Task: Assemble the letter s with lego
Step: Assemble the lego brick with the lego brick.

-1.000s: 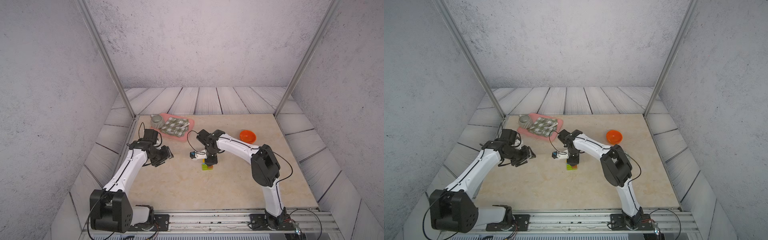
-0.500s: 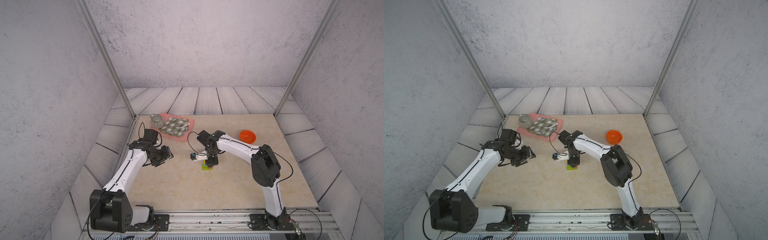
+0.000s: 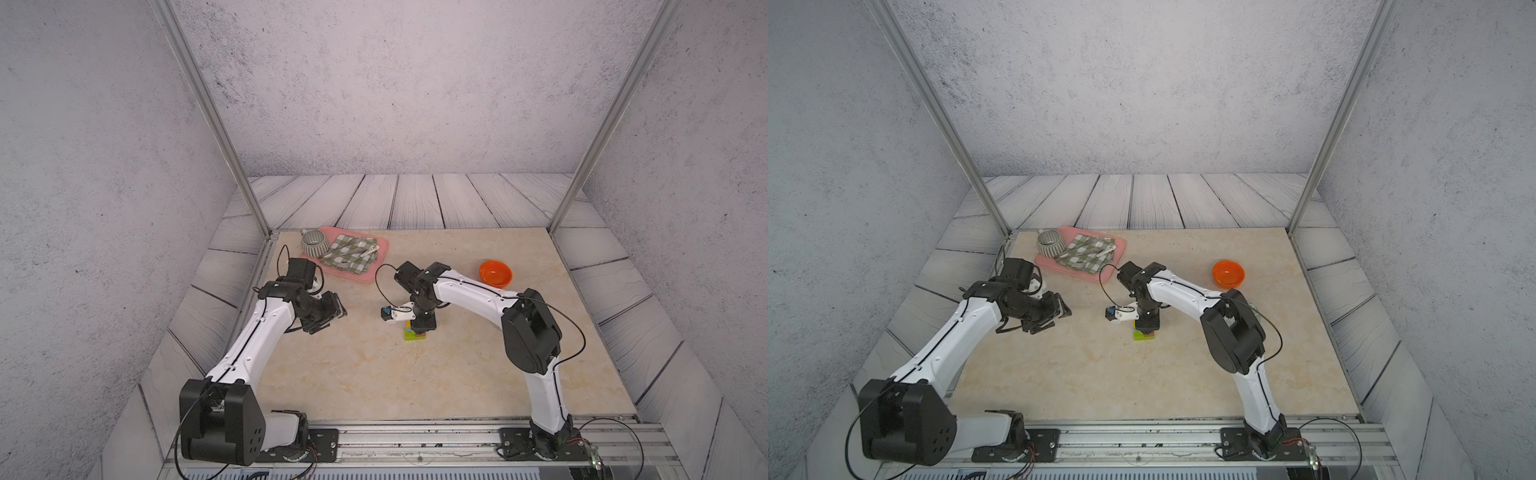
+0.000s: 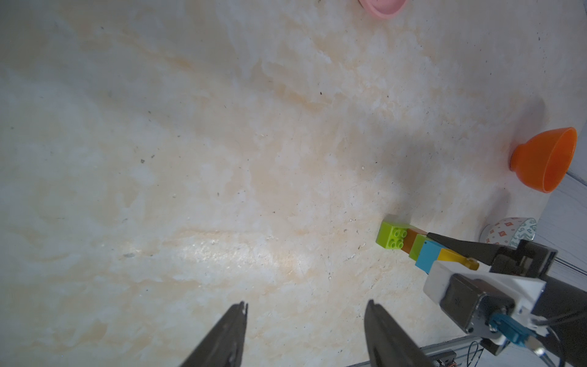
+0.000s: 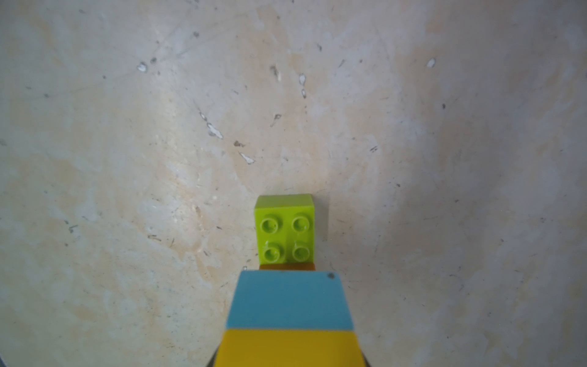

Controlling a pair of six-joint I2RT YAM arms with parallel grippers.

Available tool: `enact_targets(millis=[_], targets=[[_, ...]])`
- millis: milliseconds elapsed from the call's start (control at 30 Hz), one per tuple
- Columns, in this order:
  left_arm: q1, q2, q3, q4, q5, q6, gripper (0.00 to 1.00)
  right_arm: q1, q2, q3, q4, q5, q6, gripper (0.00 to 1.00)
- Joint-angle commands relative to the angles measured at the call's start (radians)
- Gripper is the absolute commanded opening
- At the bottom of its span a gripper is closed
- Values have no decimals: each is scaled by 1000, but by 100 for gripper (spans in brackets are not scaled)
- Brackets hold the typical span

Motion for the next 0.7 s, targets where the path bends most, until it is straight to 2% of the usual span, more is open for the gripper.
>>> enact_targets(millis=[0, 467, 667], targets=[[13, -14, 19, -15, -2, 14, 64, -3, 39, -7, -21, 18, -17, 20], [14, -14, 17, -12, 2, 11, 64, 0, 39, 4, 8, 86, -69, 20], [14, -18, 17, -17, -3, 14, 64, 0, 38, 10, 14, 77, -72, 20]])
